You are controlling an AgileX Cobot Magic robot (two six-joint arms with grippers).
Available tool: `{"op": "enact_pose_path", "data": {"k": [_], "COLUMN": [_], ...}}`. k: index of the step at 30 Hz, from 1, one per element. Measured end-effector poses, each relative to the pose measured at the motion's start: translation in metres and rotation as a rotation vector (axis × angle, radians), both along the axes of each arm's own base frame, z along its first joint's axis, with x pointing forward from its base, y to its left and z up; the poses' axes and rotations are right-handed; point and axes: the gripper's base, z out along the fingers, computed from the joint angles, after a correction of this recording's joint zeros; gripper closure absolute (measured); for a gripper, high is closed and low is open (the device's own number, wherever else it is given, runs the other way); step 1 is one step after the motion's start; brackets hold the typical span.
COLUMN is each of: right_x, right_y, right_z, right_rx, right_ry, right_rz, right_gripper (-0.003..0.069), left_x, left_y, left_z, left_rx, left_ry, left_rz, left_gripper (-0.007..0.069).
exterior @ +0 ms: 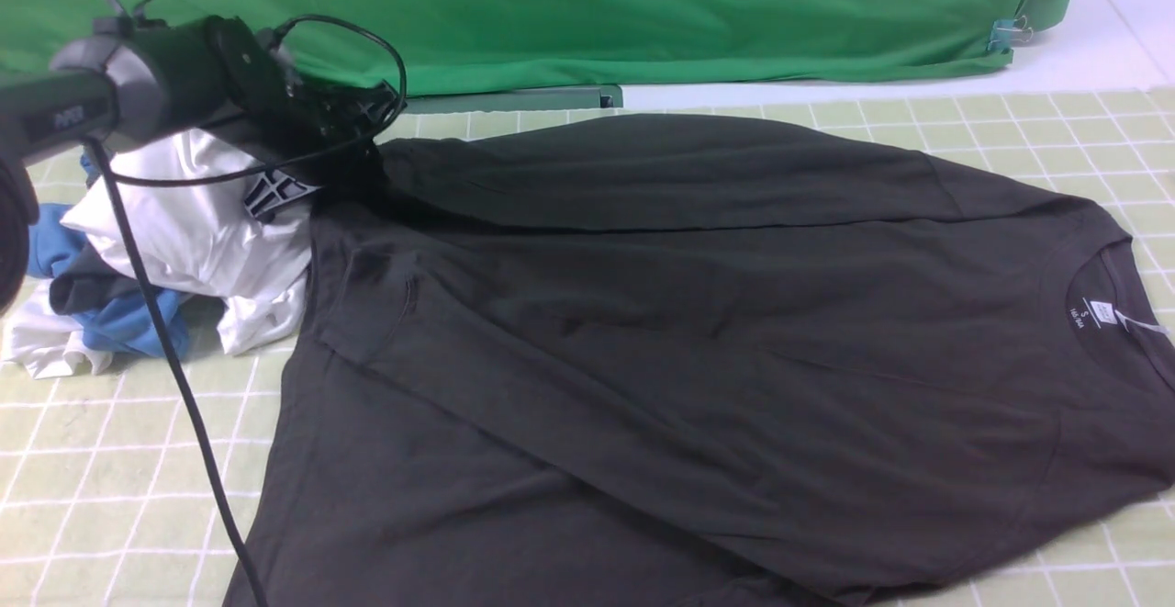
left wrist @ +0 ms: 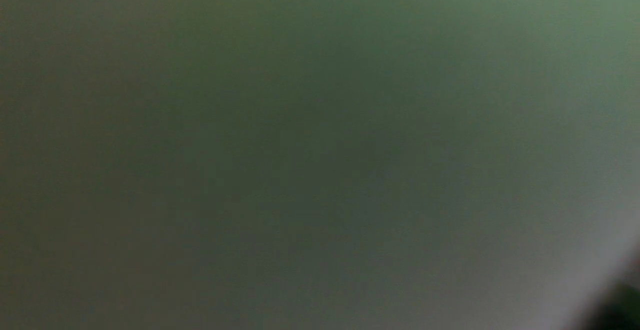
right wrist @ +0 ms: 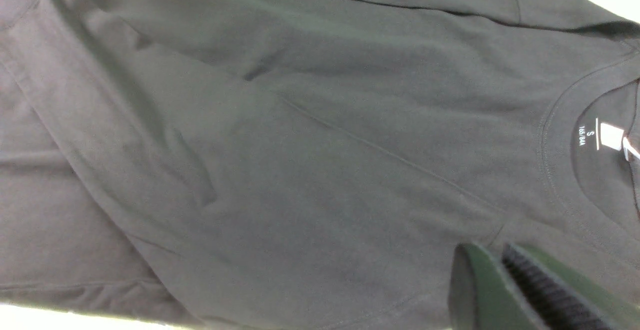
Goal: Fold a long-sleeved shirt over a green coffee tablecloth.
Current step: 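Grab the top left corner of the dark shirt with the left gripper, then fold the left side of the dark shirt inward over its body with the left gripper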
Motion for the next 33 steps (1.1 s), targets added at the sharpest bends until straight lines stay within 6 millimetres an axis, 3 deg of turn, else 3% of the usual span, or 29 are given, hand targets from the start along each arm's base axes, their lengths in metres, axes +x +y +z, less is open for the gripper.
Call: {"op": "enact_pose_path", "data": {"k": [2, 10, 18, 21, 26, 30, 33], "right_x": [0.0, 0.0, 0.002, 0.003, 0.005, 0.007, 0.008], "right_y": [0.0, 0.0, -0.004, -0.004, -0.004, -0.003, -0.003], "right_z": [0.0, 0.0, 0.002, 0.002, -0.002, -0.005, -0.005], "right_rx": [0.0, -0.008, -0.067, -0.074, -0.094, -0.106, -0.109], "right_ry": [0.0, -0.006, -0.044, -0.046, -0.016, 0.01, 0.014], "right_rz": [0.0, 0.001, -0.002, -0.003, -0.005, -0.006, -0.006], "right_gripper": [0.0587, 0.0587, 0.0592, 0.0616, 0.0659, 0.0659, 0.0659], "left_x": [0.0, -0.01, -0.031, -0.039, -0.064, -0.089, -0.117], "left_y": [-0.002, -0.006, -0.012, -0.014, -0.02, -0.026, -0.032], "left_z": [0.005, 0.033, 0.095, 0.105, 0.128, 0.13, 0.12], "left_rx": [-0.004, 0.015, 0.012, 0.01, 0.055, 0.09, 0.094], "left_ry": [-0.006, -0.018, -0.088, -0.072, -0.041, -0.028, -0.002], "left_rz": [-0.035, -0.166, -0.276, -0.317, -0.391, -0.407, -0.408], "left_gripper": [0.0601, 0.0609, 0.0609, 0.0609, 0.0609, 0.0609, 0.0609]}}
